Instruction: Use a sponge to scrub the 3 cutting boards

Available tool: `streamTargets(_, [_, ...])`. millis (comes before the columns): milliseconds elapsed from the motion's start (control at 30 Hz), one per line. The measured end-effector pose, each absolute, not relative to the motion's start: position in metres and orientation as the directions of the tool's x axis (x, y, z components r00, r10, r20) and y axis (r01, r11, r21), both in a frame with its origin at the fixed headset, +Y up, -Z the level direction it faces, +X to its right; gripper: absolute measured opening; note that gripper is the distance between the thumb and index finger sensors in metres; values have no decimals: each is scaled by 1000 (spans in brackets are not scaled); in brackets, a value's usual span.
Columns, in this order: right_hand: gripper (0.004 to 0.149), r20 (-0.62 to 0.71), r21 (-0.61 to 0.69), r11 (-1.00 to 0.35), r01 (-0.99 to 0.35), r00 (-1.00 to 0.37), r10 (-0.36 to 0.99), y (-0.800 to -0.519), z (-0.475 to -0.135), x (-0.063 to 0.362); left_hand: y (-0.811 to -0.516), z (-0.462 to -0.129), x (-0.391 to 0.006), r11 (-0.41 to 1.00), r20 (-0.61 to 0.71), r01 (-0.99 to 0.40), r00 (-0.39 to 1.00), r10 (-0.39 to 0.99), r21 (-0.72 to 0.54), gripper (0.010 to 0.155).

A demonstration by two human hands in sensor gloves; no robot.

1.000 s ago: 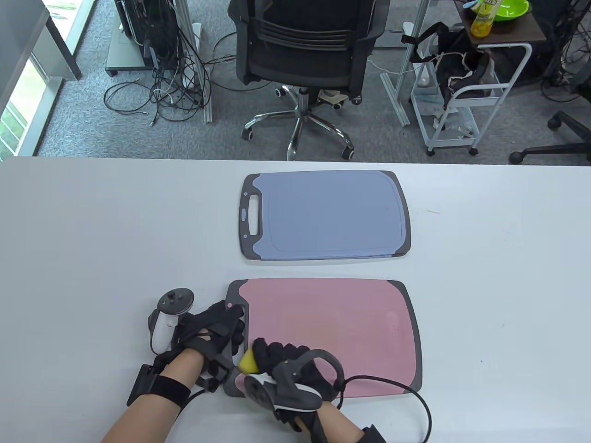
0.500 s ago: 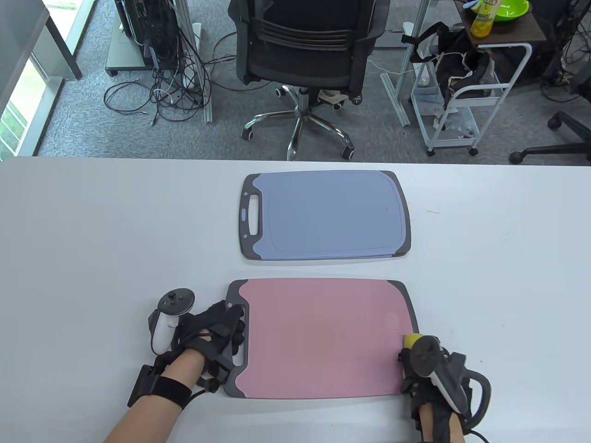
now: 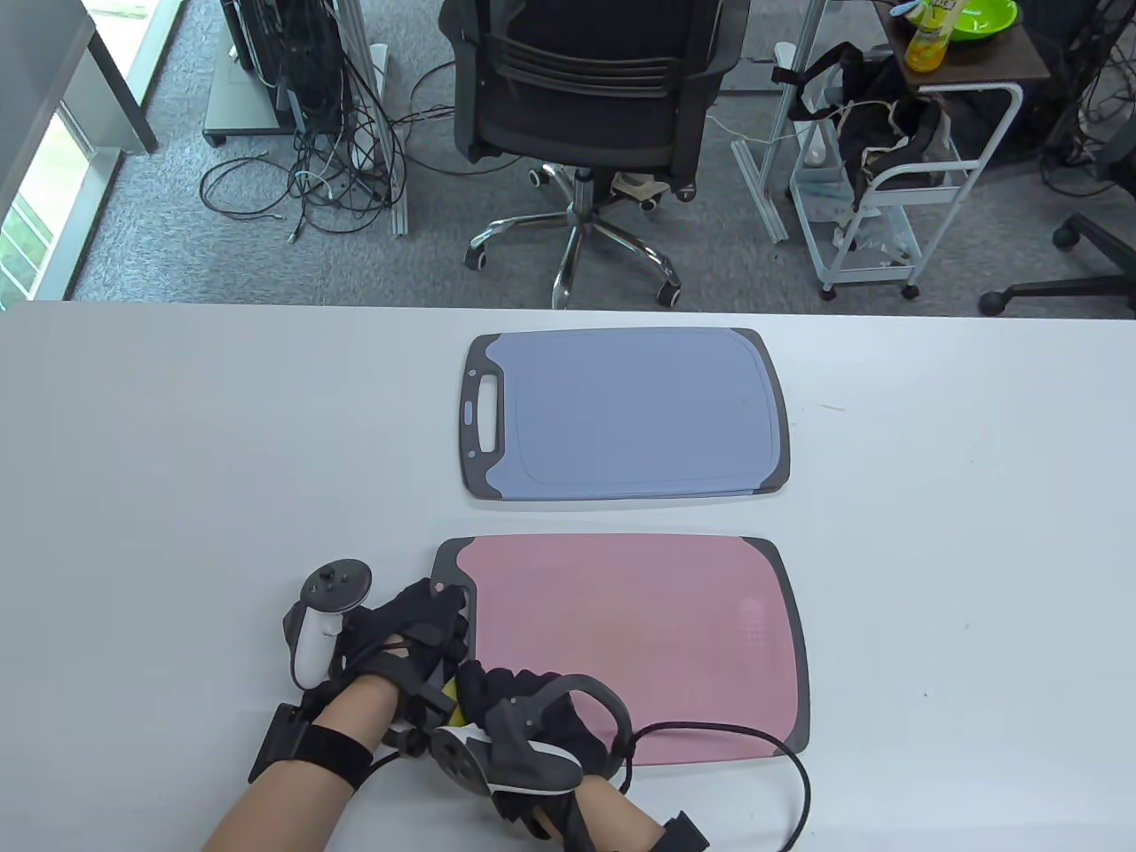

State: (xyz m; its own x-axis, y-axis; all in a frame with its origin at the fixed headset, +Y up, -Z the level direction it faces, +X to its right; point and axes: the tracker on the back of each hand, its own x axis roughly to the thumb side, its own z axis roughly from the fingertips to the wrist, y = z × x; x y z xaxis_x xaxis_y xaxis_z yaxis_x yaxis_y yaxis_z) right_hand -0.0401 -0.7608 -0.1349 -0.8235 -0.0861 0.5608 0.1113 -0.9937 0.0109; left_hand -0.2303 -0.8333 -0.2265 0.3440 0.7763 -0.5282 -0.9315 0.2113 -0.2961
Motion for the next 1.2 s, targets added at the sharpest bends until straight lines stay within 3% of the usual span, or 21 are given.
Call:
streamTargets(100, [73,391,36,-983,182,-907,-154,-765,-144,32,-834,-225,-231,197,-540,-940,323,778,-278,53])
streamTargets(167, [73,256,67,-984,162,-956,-140,-769,-146,87,-834,-225,-231,195,-539,-941,319,779,-275,53])
streamTargets(333, [73,-240,172,-985,-21,-971,-21,-777,-137,227,-835,-225,-231,180,-542,-945,305,783,-272,53])
streamTargets(400, [74,-286,173,-978,-113,-956,60,-780,-138,237,-834,-224,-230,187,-538,-944,310,784,-270,53])
streamTargets(467, [74,-252,128,-990,-63,-967,29,-777,-144,218,-834,-224,-231,179,-541,-947,300,785,-266,53])
streamTargets(500, [74,-169,112,-991,71,-982,-89,-774,-148,200,-834,-223,-231,171,-548,-951,290,784,-257,53])
streamTargets(533, [74,17,130,-989,77,-997,-76,-774,-153,176,-834,-223,-231,178,-545,-951,292,786,-253,53])
streamTargets(667, [75,309,72,-996,45,-951,-21,-767,-155,58,-834,-222,-230,199,-540,-947,308,783,-252,53])
streamTargets(733, [75,480,14,-993,113,-872,-93,-763,-150,-7,-834,-222,-231,199,-540,-947,307,784,-251,53])
streamTargets(867, [74,603,-16,-993,113,-792,-100,-760,-141,-67,-836,-224,-233,136,-554,-951,274,786,-277,53])
streamTargets(900, [75,598,-25,-985,172,-787,-153,-759,-143,-64,-835,-222,-234,143,-562,-956,267,783,-254,53])
streamTargets(1000, [74,540,4,-996,85,-839,-69,-762,-148,-31,-836,-225,-234,151,-563,-950,286,775,-275,54])
streamTargets(1100, [74,394,30,-989,145,-911,-122,-766,-155,39,-835,-224,-233,160,-561,-949,292,775,-273,54])
streamTargets(1200, [74,131,95,-994,62,-990,-49,-773,-153,134,-835,-224,-232,178,-555,-946,304,774,-270,54])
